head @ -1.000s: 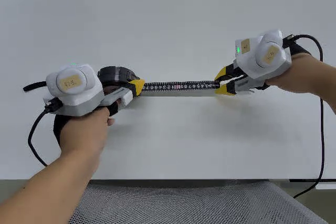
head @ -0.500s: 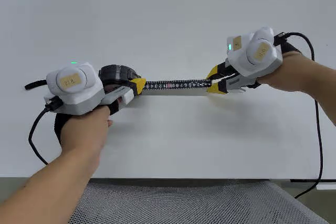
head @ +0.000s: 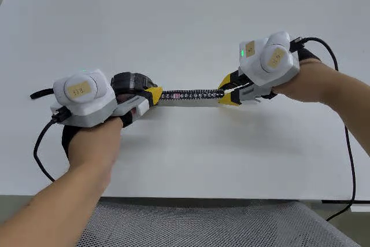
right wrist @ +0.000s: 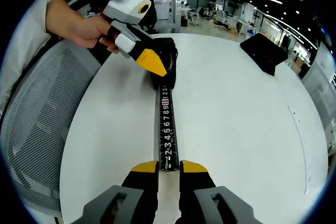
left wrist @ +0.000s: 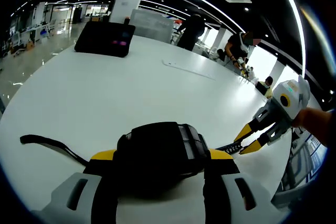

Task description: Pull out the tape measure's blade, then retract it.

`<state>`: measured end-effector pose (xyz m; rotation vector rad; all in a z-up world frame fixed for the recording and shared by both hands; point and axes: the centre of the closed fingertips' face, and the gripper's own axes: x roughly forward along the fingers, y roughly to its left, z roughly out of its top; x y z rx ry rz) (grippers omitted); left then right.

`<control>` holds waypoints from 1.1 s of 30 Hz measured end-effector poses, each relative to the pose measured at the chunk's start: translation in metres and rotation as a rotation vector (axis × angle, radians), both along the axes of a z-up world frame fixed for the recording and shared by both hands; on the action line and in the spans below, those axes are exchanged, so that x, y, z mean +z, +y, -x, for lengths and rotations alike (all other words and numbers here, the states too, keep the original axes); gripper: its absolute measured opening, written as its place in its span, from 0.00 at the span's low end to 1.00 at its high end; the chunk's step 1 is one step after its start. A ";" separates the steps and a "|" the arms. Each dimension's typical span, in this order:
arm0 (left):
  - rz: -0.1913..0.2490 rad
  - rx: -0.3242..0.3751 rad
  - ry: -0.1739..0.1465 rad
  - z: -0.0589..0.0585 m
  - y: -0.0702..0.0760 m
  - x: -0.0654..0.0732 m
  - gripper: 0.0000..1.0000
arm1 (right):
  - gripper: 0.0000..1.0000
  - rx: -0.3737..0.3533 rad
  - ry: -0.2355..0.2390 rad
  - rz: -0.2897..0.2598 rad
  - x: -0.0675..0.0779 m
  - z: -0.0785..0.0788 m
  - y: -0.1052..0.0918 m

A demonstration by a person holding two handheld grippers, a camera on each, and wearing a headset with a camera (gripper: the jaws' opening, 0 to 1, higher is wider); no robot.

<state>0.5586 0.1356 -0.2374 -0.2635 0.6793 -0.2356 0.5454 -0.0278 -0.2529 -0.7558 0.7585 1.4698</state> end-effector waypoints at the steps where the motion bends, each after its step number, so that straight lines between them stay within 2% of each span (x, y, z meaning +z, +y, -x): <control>1: 0.001 0.000 0.000 0.000 0.000 0.000 0.61 | 0.11 0.001 0.000 -0.002 0.000 0.000 0.002; 33: 0.022 -0.001 0.003 -0.001 0.001 0.001 0.61 | 0.11 0.025 0.027 -0.037 0.000 0.002 0.049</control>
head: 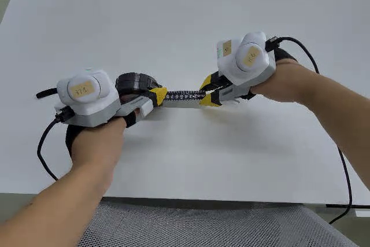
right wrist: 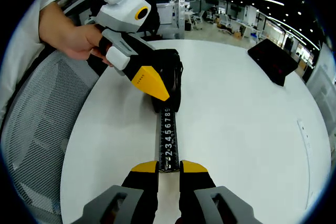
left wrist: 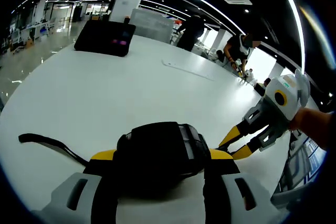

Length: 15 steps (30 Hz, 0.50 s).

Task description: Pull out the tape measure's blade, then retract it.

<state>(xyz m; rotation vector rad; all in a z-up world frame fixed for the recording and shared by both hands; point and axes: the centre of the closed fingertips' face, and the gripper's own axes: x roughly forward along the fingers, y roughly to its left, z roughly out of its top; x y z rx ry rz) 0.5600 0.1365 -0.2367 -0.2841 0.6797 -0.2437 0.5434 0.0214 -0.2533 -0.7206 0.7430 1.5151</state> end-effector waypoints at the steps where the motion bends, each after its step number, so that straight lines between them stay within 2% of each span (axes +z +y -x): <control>1: 0.001 0.000 0.000 0.000 0.000 0.000 0.61 | 0.11 -0.001 0.001 -0.002 0.000 0.000 0.002; 15: 0.008 0.000 0.002 0.000 0.000 0.000 0.61 | 0.11 -0.001 0.016 -0.026 -0.002 0.003 0.025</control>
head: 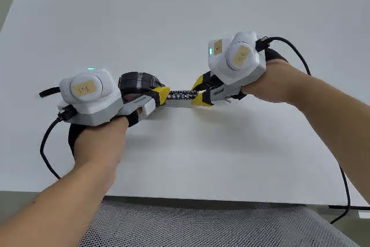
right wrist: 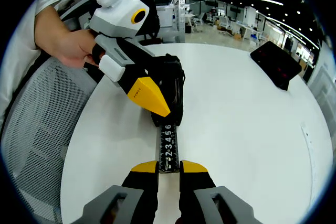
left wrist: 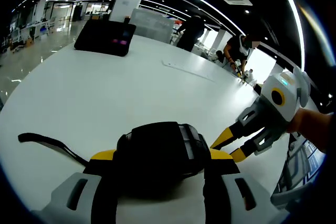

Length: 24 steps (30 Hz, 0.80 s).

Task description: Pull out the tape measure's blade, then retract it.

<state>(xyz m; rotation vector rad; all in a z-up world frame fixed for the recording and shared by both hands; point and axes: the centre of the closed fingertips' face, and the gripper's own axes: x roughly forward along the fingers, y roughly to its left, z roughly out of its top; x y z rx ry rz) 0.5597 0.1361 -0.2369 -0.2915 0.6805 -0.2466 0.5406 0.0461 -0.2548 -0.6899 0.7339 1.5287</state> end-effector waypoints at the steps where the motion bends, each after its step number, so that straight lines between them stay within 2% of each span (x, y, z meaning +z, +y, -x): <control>1: 0.000 -0.001 0.000 0.000 0.000 0.000 0.61 | 0.11 -0.002 0.005 -0.004 0.000 0.000 0.002; 24: -0.001 -0.003 -0.001 0.000 0.001 -0.001 0.61 | 0.11 -0.001 0.034 -0.030 -0.003 0.002 0.030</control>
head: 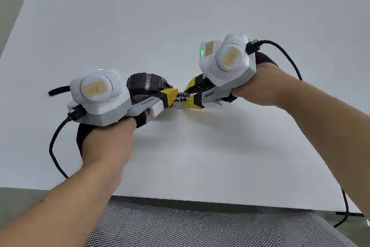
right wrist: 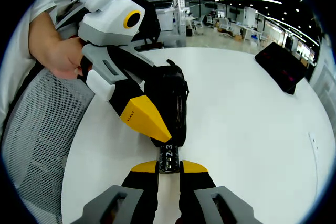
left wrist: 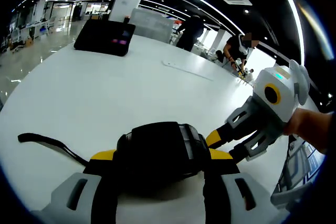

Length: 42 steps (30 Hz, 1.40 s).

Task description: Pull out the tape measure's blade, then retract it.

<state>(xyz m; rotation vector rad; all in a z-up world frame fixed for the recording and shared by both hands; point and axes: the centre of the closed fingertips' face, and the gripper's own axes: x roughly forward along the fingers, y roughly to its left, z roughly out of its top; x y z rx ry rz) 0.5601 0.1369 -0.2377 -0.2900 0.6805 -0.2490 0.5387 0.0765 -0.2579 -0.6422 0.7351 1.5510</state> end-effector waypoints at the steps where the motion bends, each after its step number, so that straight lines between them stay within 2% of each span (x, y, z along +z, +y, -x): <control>1: -0.001 0.000 0.000 0.000 0.000 0.000 0.61 | 0.11 0.000 0.001 -0.001 0.000 0.000 0.001; 20: 0.002 0.000 -0.001 0.001 0.001 0.000 0.61 | 0.11 0.003 0.007 -0.020 0.000 0.002 0.016; 37: 0.004 0.005 -0.009 -0.001 0.000 0.001 0.62 | 0.12 -0.032 0.022 -0.037 0.000 0.000 0.018; 40: -0.001 0.005 -0.017 -0.001 0.000 0.001 0.62 | 0.13 -0.038 0.025 -0.042 0.000 0.001 0.017; 42: -0.021 -0.015 -0.018 0.000 -0.002 0.001 0.62 | 0.13 -0.041 0.024 -0.040 0.000 0.001 0.016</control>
